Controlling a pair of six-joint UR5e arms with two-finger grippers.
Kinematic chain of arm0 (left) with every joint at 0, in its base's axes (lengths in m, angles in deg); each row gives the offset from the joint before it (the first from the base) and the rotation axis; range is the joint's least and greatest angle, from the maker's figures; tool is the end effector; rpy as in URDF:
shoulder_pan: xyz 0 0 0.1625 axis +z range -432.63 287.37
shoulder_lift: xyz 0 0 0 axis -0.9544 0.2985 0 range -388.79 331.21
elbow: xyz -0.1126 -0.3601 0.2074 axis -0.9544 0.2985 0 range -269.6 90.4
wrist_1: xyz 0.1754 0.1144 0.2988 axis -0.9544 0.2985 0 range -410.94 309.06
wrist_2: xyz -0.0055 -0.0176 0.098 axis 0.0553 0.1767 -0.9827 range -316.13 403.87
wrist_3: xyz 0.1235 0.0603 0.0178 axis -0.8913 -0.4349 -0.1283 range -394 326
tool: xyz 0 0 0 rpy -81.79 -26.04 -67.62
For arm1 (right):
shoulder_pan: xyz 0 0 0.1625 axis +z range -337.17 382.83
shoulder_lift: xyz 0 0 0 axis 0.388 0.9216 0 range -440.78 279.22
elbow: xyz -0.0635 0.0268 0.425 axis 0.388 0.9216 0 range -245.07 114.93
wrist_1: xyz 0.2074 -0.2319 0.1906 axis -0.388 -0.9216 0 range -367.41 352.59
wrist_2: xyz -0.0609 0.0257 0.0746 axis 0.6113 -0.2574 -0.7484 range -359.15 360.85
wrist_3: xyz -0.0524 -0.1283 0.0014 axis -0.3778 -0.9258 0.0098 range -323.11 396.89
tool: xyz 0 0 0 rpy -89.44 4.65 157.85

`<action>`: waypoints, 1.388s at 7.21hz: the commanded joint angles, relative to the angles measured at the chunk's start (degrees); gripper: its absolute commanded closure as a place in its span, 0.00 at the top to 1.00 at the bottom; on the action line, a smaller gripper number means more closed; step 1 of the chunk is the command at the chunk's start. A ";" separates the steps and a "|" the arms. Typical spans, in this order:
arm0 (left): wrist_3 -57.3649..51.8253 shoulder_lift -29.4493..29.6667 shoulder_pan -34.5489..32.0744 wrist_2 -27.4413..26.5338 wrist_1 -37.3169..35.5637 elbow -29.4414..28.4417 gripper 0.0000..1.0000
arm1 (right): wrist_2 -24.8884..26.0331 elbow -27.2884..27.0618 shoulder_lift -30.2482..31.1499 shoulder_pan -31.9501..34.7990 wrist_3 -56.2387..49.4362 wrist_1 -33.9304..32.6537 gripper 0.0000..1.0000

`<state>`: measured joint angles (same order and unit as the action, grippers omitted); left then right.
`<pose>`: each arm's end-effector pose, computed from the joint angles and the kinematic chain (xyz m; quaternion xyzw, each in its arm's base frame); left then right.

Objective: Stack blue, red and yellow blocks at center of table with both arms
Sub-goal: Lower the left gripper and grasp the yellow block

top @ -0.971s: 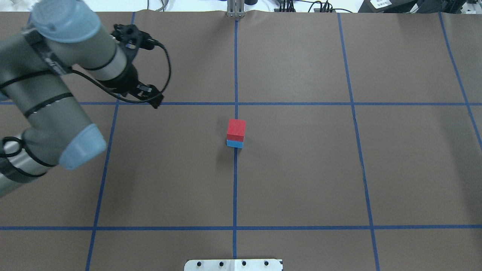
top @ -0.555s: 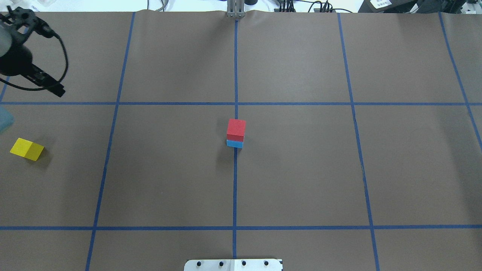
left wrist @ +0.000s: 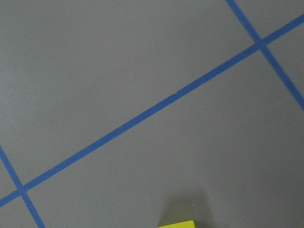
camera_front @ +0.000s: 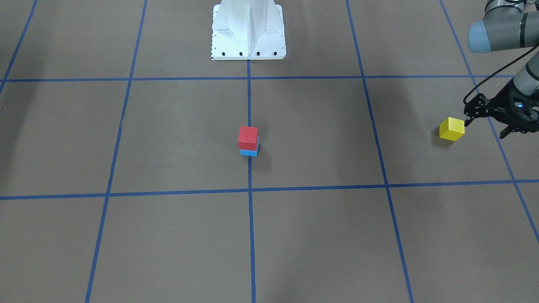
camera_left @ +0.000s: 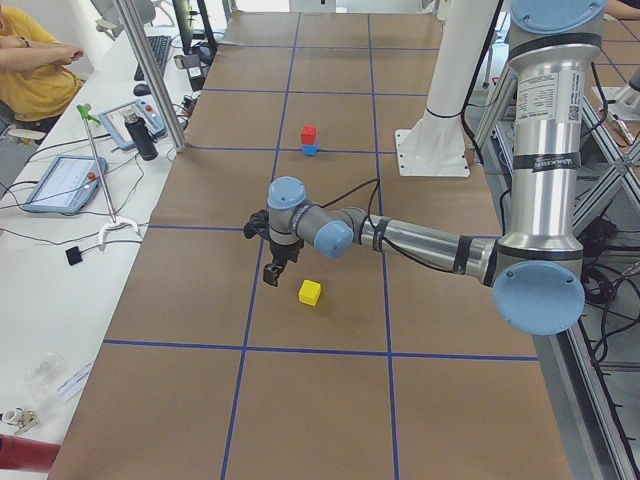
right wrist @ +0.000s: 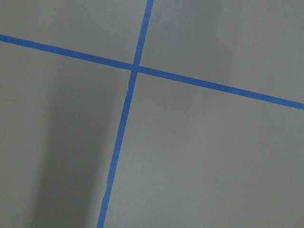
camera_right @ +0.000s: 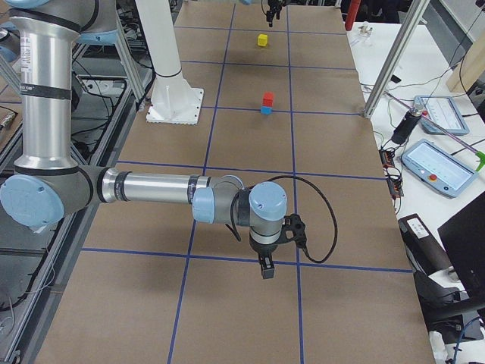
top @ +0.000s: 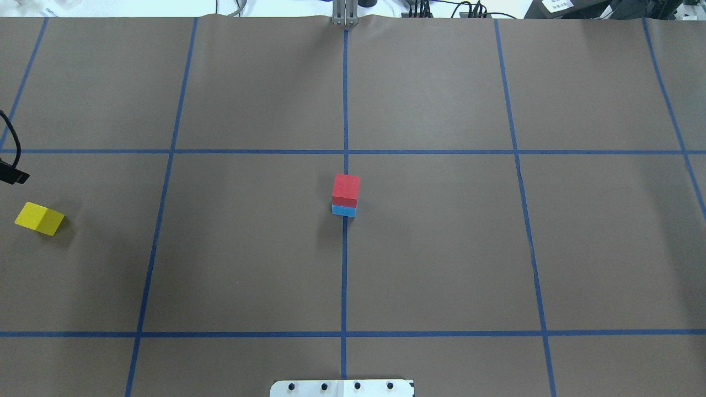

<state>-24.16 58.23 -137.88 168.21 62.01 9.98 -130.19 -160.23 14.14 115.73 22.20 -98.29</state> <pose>0.1418 -0.4393 0.6037 0.1477 0.3450 0.1945 0.9063 0.0624 -0.3985 0.6958 0.0483 -0.3472 -0.0943 0.9318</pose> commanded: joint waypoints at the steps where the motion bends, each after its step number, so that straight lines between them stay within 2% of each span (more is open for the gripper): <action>1: 7.78 -4.39 0.47 0.20 11.64 -3.42 1.00 | -0.01 -0.03 -0.09 0.00 -0.07 0.00 1.00; 2: 16.17 -4.76 2.39 0.11 15.43 -3.52 1.00 | -0.01 -0.03 0.00 0.00 -0.07 0.00 1.00; 3: 22.87 -4.68 7.28 -0.93 17.29 -3.52 1.00 | -0.01 -0.03 0.00 0.00 -0.07 0.00 1.00; 9: 24.43 -6.08 13.12 -6.03 18.10 -4.31 0.99 | 0.08 -0.03 0.26 0.00 -0.16 0.09 1.00; 10: 24.43 -5.82 13.48 -6.13 18.10 -4.39 0.92 | 0.08 -0.03 0.26 0.00 -0.16 0.09 1.00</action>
<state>0.23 52.15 -125.15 162.55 80.11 5.76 -130.14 -160.30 14.38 115.73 22.05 -98.20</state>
